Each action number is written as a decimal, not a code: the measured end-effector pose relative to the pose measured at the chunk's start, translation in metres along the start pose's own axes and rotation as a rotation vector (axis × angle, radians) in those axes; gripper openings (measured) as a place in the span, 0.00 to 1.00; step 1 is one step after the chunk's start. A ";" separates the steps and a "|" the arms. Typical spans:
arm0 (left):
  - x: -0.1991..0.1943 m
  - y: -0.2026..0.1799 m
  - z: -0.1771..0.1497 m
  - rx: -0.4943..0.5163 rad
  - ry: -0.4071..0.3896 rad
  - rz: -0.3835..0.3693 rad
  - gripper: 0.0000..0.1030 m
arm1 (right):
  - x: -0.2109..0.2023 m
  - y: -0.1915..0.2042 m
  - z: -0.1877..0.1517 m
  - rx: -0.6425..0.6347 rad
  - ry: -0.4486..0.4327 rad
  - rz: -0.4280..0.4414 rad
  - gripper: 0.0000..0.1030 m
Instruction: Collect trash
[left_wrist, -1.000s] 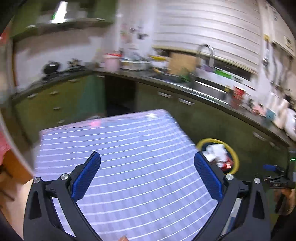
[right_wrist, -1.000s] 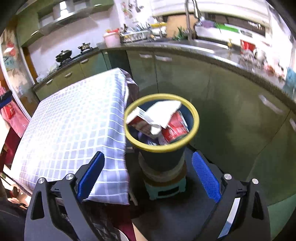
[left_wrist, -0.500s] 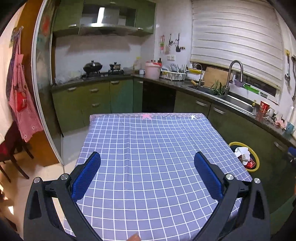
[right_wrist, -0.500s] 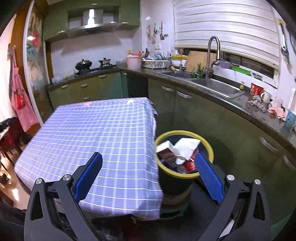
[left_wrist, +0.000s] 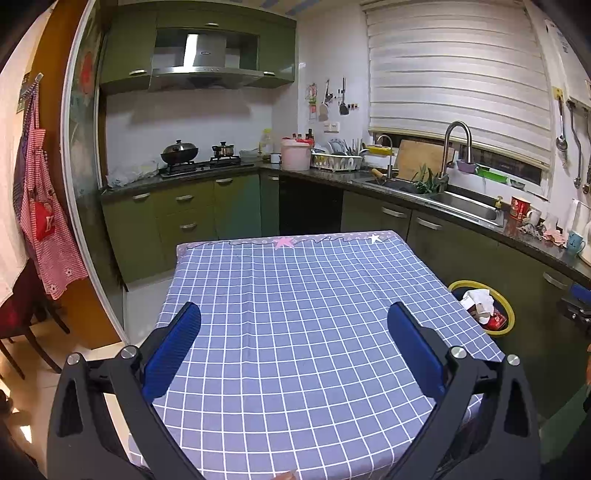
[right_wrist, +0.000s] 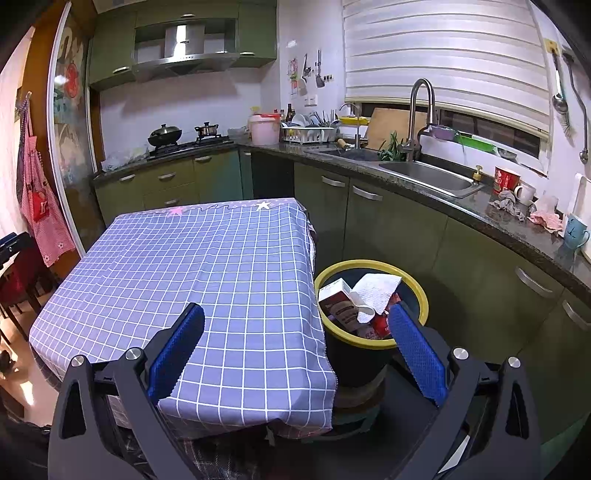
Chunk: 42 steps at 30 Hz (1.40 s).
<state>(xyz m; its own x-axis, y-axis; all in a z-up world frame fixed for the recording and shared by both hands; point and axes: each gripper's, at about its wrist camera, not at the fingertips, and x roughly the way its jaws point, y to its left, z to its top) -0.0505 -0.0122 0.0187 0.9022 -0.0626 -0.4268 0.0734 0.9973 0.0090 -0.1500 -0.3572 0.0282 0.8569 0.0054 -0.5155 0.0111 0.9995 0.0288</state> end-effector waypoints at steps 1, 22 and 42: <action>-0.001 0.000 0.000 -0.001 -0.001 0.002 0.94 | 0.000 0.000 0.000 0.000 0.000 0.004 0.95; -0.001 0.000 0.002 -0.028 0.011 -0.021 0.94 | 0.004 -0.001 0.000 -0.001 0.000 0.013 0.95; 0.001 -0.006 0.003 -0.016 0.018 -0.031 0.94 | 0.010 0.000 -0.001 -0.004 0.013 0.018 0.95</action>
<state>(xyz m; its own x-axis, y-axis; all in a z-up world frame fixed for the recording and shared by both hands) -0.0488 -0.0181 0.0205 0.8916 -0.0930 -0.4432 0.0942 0.9954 -0.0194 -0.1422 -0.3569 0.0227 0.8503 0.0241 -0.5258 -0.0065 0.9994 0.0353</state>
